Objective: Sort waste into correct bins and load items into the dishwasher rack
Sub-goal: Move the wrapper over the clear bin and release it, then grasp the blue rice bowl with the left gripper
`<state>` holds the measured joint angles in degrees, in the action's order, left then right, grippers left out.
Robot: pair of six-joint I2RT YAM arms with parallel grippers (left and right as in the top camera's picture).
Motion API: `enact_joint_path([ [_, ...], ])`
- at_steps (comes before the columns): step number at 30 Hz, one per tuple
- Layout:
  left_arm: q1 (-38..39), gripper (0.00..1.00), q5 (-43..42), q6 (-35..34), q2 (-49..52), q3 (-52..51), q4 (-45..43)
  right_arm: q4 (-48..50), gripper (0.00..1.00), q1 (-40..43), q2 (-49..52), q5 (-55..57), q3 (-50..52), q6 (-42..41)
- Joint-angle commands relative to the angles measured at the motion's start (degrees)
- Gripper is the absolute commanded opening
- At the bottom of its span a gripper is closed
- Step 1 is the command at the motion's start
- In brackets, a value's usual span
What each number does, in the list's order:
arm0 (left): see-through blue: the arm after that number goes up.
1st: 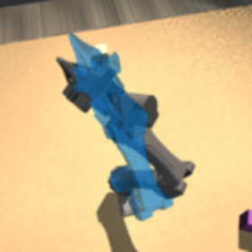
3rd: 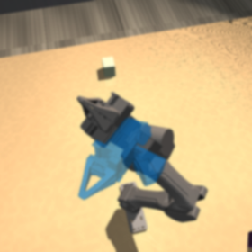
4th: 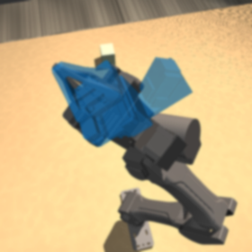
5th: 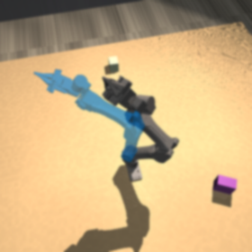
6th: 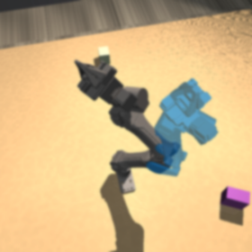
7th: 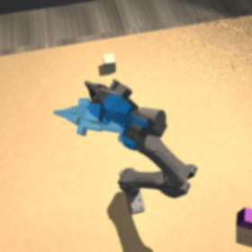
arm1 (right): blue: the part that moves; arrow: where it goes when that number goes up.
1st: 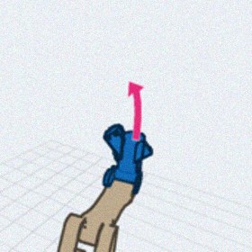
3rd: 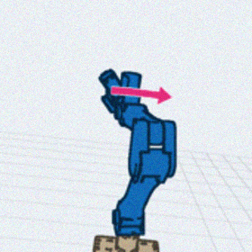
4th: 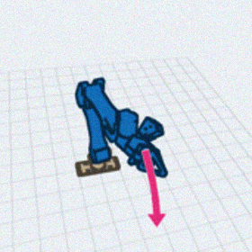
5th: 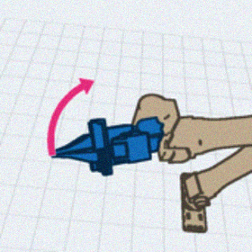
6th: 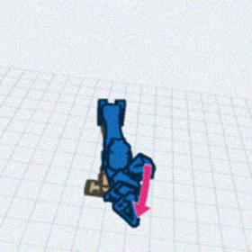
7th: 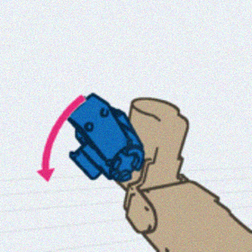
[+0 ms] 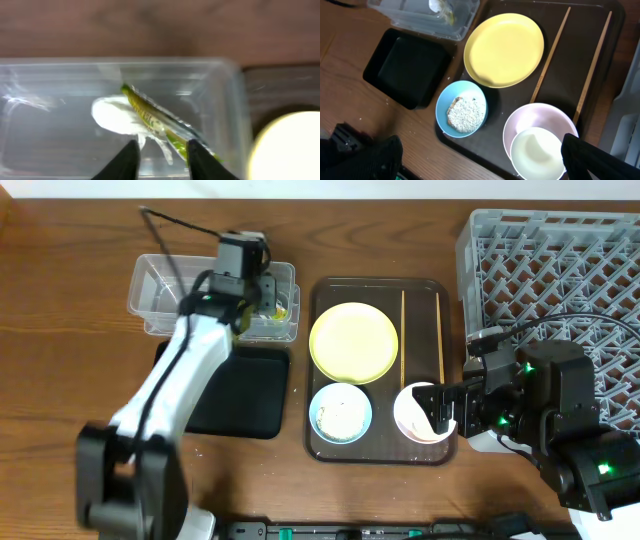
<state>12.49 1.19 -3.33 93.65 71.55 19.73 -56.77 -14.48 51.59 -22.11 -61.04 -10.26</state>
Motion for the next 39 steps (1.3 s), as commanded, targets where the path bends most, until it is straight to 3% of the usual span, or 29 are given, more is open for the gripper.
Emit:
enact_joint_path([
  [1, 0.39, 0.57, -7.65, -1.90, -6.97, 1.55, 3.63, -0.07, 0.99, -0.17, -0.26, -0.44, -0.87, -0.42],
  [5, 1.77, 0.64, -22.73, -1.88, -14.01, 1.55, 10.99, -0.09, 0.99, -0.17, -0.26, -0.44, -0.87, -0.42],
  [8, 3.37, 0.64, -31.04, -2.34, -17.33, 1.55, 16.65, -0.07, 0.99, -0.17, -0.26, -0.44, -0.87, -0.46],
  [11, 6.69, 0.55, -29.22, -5.05, -18.16, 1.51, 24.87, -0.07, 0.99, -0.17, -0.26, -0.39, -0.87, -1.36],
  [16, 16.68, 0.52, -18.88, -11.65, -16.70, -1.73, 33.81, 0.00, 0.99, -0.17, -0.26, -0.39, -0.87, -3.80],
  [26, 36.22, 0.52, -4.22, -25.27, -7.98, -10.54, 21.70, 0.00, 0.99, -0.15, -1.05, 0.68, -0.87, -8.41],
  [36, 39.89, 0.48, -5.29, -27.47, 3.10, -10.54, 15.17, -2.29, 0.99, -0.17, -1.44, 0.90, -0.87, -8.31],
  [39, 40.63, 0.41, -5.64, -27.41, 5.11, -10.54, 13.53, -2.19, 0.99, -0.17, -1.44, 0.90, -0.87, -8.31],
])
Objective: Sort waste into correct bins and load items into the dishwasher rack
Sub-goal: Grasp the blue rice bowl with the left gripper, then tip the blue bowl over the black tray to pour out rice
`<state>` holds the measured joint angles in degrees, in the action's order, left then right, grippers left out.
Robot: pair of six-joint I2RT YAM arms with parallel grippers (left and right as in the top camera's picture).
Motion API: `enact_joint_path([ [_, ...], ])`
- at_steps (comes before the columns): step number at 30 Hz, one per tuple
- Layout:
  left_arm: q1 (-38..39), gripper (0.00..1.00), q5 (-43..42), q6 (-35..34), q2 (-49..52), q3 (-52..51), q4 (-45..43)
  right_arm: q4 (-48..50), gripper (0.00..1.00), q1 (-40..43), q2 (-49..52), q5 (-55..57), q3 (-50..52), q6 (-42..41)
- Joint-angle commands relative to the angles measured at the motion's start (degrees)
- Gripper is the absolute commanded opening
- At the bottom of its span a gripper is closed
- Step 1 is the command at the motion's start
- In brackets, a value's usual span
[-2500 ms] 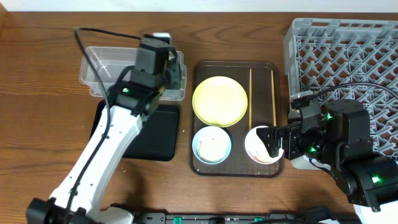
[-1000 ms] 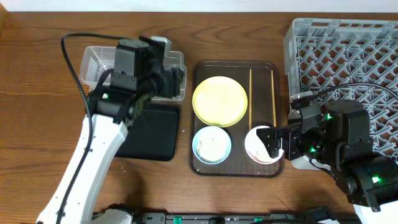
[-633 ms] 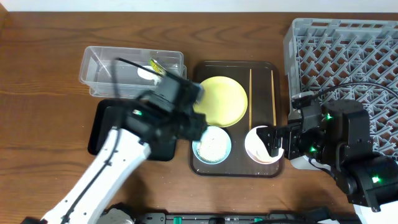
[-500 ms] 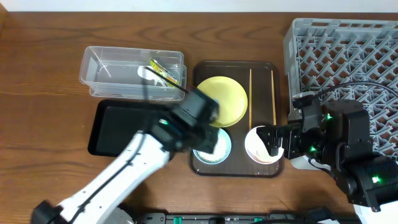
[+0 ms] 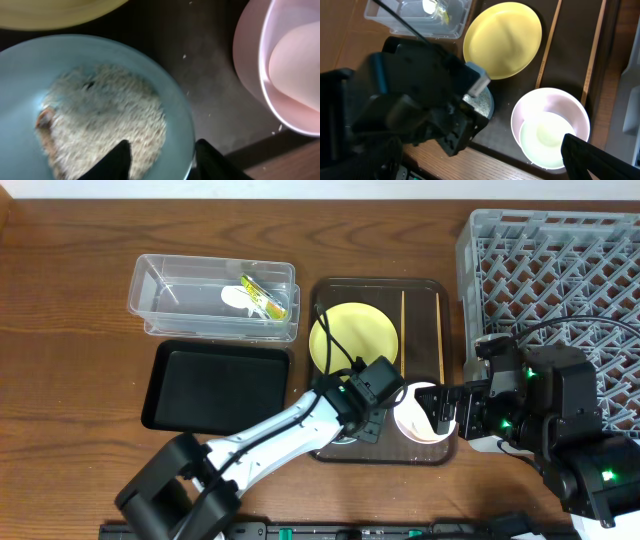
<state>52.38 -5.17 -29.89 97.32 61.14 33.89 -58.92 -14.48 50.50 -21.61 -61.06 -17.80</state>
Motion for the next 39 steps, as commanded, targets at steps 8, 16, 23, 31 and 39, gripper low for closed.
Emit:
enact_joint_path([
  [8, 1.25, 0.06, 0.50, -0.87, 4.94, 0.04, -1.31, -0.22, 0.99, -0.17, -0.35, 0.39, -0.85, -0.57],
  [16, -3.02, 0.06, 0.35, -0.85, -3.30, 1.49, 3.80, -0.26, 0.99, -0.17, -0.35, 0.42, -0.85, -0.55],
  [23, -13.05, 0.06, -13.84, 4.44, -15.76, 1.49, 5.14, -0.28, 0.99, -0.17, -0.35, 0.42, -0.85, -0.37],
  [31, -32.04, 0.06, -34.21, 16.52, -21.40, 0.98, 12.68, -0.28, 0.99, -0.17, -0.35, 0.61, -0.85, -0.37],
  [39, -52.22, 0.06, -57.48, 30.62, -20.65, -6.82, 13.35, -0.28, 0.99, -0.17, -0.35, 0.61, -0.85, -0.37],
])
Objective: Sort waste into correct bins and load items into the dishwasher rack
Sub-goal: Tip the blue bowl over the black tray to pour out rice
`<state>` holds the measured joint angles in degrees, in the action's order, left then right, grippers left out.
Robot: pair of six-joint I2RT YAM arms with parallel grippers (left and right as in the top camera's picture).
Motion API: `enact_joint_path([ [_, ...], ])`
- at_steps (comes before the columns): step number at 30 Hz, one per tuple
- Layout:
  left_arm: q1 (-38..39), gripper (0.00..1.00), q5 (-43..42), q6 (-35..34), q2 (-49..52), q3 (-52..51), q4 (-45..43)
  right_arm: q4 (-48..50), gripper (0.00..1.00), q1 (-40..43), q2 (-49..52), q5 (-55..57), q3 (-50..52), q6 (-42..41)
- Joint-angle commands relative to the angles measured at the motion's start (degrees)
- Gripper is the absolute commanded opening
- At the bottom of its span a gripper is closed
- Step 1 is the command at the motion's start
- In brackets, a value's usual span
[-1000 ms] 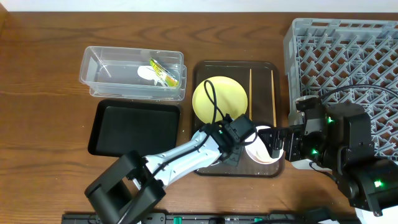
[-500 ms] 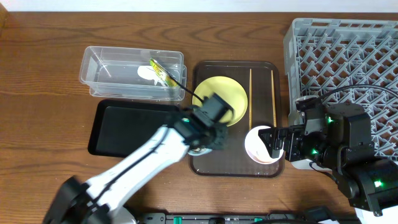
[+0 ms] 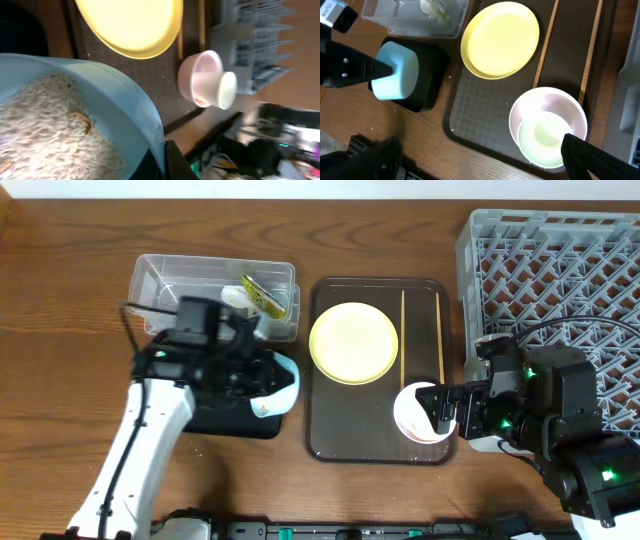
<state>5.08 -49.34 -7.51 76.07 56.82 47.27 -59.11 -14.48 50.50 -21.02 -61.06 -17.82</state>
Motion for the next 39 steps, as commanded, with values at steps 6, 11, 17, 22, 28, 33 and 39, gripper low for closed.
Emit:
enact_joint_path([
  [6, -17.86, 0.06, -28.76, 18.38, 4.44, -7.78, -0.20, -0.07, 0.99, -0.17, -0.35, 0.04, -0.85, -0.35],
  [11, -22.86, 0.06, -40.15, 23.85, 9.64, -8.28, -0.24, -0.07, 0.99, -0.17, -0.35, 0.04, -0.85, -0.35],
  [17, -24.81, 0.06, -40.81, 23.80, 11.67, -8.28, 0.02, -0.07, 0.99, -0.17, -0.35, 0.02, -0.85, -0.35],
  [22, -24.83, 0.06, -40.79, 24.17, 11.67, -8.28, -0.09, -0.07, 0.99, -0.17, -0.35, 0.02, -0.85, -0.35],
  [28, -24.72, 0.06, -39.12, 19.52, 11.80, -8.28, -2.93, -0.07, 0.99, -0.17, -0.35, 0.00, -0.85, -0.37],
  [33, -24.37, 0.06, -27.91, 20.79, 11.54, -8.17, -3.30, -0.24, 0.99, -0.17, -0.35, 0.02, -0.85, -0.37],
  [39, -24.52, 0.06, -38.64, 20.68, 11.65, -8.11, -2.54, -0.52, 0.99, -0.17, -0.35, 0.02, -0.85, -0.35],
])
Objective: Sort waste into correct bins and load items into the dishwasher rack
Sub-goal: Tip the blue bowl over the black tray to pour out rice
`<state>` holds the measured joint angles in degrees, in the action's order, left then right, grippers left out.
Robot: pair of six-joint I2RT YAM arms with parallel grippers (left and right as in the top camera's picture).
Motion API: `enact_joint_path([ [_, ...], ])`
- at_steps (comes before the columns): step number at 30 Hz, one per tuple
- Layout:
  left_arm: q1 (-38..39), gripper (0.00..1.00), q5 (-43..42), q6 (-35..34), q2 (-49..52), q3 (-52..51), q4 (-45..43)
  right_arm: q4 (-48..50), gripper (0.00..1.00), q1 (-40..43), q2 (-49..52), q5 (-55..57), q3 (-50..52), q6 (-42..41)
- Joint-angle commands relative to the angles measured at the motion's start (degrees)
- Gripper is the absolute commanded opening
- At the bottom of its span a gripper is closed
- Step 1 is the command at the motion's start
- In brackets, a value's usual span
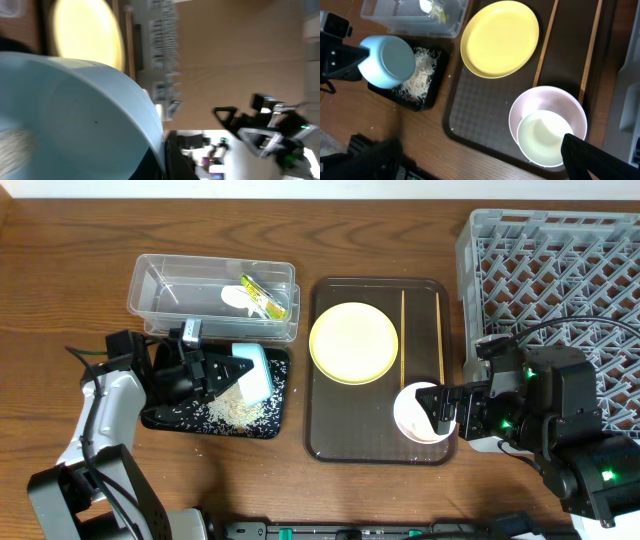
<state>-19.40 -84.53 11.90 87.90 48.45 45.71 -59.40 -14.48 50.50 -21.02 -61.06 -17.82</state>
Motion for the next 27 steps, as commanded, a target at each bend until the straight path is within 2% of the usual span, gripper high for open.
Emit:
enact_joint_path([
  [1, -0.37, 0.06, 0.59, 0.28, -0.17, 0.26, -1.90, -0.15, 0.99, -0.17, -0.35, 0.02, -0.85, -0.35],
  [2, -0.66, 0.06, 0.66, -2.51, -0.02, 0.24, -1.99, 0.04, 0.99, -0.17, -0.35, 0.02, -0.85, -0.37],
  [3, -0.46, 0.06, -5.64, -2.97, 0.02, 0.00, -1.01, 0.17, 0.99, -0.17, -0.35, 0.00, -0.85, -0.37],
  [5, 0.13, 0.06, -5.49, -2.99, -0.31, 0.20, -0.39, 0.00, 0.99, -0.17, -0.35, 0.00, -0.85, -0.37],
  [6, 0.20, 0.06, -2.67, -0.68, -0.31, 0.17, -1.68, -0.02, 0.99, -0.17, -0.35, 0.02, -0.85, -0.35],
  [7, 0.11, 0.06, 2.25, -1.77, -0.28, 0.20, -3.08, 0.00, 0.99, -0.17, -0.35, 0.02, -0.85, -0.35],
  [8, -0.20, 0.06, 5.86, -6.08, -0.13, 0.17, -3.72, 0.04, 0.99, -0.17, -0.35, 0.02, -0.85, -0.37],
  [9, -0.35, 0.06, 3.80, -9.55, -0.13, 0.09, -3.17, 0.07, 0.99, -0.17, -0.35, 0.00, -0.85, -0.37],
  [10, -0.22, 0.06, -2.64, -7.65, -0.17, -0.02, -2.64, 0.02, 0.99, -0.17, -0.35, 0.00, -0.85, -0.37],
  [11, 0.26, 0.06, -5.40, -5.57, -0.35, 0.11, -1.97, -0.17, 0.99, -0.17, -0.35, 0.00, -0.85, -0.35],
  [12, 0.55, 0.06, -5.20, -3.76, -0.50, 0.17, -3.52, -0.26, 0.99, -0.17, -0.35, 0.00, -0.85, -0.35],
  [13, 0.57, 0.06, -1.62, -3.50, -0.50, 0.17, -5.42, -0.26, 0.99, -0.17, -0.35, 0.02, -0.85, -0.35],
  [14, 0.39, 0.06, 4.15, -6.10, -0.50, 0.17, -6.64, -0.17, 0.99, -0.17, -0.35, 0.02, -0.85, -0.35],
  [15, 0.26, 0.06, 5.90, -10.32, -0.39, 0.15, -6.82, 0.02, 0.99, -0.17, -0.35, 0.02, -0.85, -0.35],
  [16, 0.26, 0.06, 1.66, -10.91, -0.35, 0.07, -6.47, 0.04, 0.99, -0.17, -0.35, 0.00, -0.85, -0.37],
  [17, 0.57, 0.06, -4.55, -6.56, -0.44, 0.00, -6.45, -0.02, 0.99, -0.17, -0.35, 0.00, -0.85, -0.37],
  [18, 0.90, 0.06, -5.18, -3.45, -0.46, 0.11, -6.25, -0.24, 0.99, -0.17, -0.35, 0.00, -0.85, -0.37],
  [19, 0.96, 0.06, -1.46, -3.48, -0.46, 0.17, -7.52, -0.33, 0.99, -0.17, -0.35, 0.00, -0.85, -0.35],
  [20, 0.79, 0.06, 3.50, -7.34, -0.35, 0.15, -7.91, -0.28, 0.99, -0.17, -0.35, 0.02, -0.85, -0.35],
  [21, 0.72, 0.06, 4.94, -11.91, -0.24, 0.15, -7.87, -0.20, 0.99, -0.17, -0.35, 0.02, -0.85, -0.35],
  [24, 2.10, 0.06, -5.60, -8.50, -0.59, 0.15, -5.64, -0.35, 0.99, -0.17, -0.35, 0.02, -0.85, -0.35],
  [27, 5.95, 0.06, -2.82, -9.27, -2.47, 0.17, -4.37, -0.13, 0.99, -0.15, -0.35, 0.04, -0.85, -0.35],
])
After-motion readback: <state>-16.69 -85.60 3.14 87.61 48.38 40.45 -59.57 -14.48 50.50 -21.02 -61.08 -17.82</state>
